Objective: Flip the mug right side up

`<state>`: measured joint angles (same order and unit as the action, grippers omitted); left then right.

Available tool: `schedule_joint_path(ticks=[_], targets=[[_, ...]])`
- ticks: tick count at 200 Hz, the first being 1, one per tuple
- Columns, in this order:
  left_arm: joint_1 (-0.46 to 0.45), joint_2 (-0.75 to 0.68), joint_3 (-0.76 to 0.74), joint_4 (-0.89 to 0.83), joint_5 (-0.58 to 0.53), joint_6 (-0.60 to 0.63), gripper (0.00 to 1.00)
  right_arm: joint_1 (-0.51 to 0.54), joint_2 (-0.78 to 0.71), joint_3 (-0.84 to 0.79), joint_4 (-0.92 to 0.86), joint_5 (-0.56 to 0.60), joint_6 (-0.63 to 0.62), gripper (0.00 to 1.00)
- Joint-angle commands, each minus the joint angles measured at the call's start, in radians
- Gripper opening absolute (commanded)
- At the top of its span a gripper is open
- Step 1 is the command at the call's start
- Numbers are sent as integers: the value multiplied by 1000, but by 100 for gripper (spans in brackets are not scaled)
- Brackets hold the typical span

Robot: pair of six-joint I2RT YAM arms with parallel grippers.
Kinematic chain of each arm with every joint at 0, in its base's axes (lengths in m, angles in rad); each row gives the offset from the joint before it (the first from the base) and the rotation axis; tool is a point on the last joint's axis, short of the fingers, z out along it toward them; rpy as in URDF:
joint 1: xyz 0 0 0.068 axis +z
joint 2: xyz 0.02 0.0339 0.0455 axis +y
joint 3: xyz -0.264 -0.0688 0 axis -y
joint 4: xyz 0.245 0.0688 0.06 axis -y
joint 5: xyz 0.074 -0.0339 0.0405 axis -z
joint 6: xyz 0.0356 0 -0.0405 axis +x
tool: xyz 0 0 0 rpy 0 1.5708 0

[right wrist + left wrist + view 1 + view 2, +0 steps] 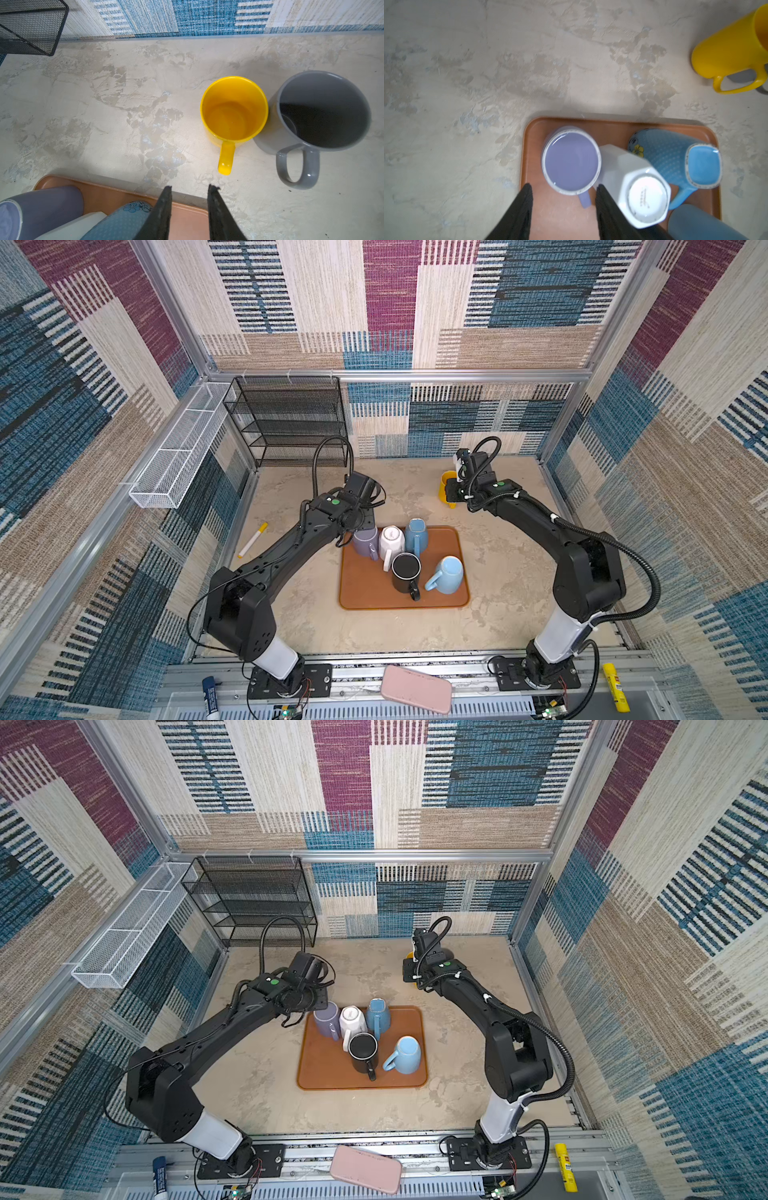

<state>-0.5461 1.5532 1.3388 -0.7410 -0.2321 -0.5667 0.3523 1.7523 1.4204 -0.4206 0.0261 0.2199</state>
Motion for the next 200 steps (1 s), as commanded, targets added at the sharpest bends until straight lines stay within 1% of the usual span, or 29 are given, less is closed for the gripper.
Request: schedule_joint_path(ticks=[1,31,61,100,136,166,200], targets=[[-24,-17,-41,-39,3,-68,47,2,12,18,47,-21,0,33],[-79,23,-59,-38,24,-116,47,7,27,29,57,-42,6,33],[-107,69,-63,-37,36,-154,47,14,31,32,48,-34,4,32],[-109,120,-67,-25,42,-160,47,14,9,0,60,-37,7,32],[-104,169,-60,31,39,-127,48,14,3,-16,66,-40,7,32],[-97,219,-32,15,38,-108,48,15,-6,-23,67,-41,9,32],[-82,216,-36,-14,20,-86,47,16,-20,-38,69,-35,9,32]])
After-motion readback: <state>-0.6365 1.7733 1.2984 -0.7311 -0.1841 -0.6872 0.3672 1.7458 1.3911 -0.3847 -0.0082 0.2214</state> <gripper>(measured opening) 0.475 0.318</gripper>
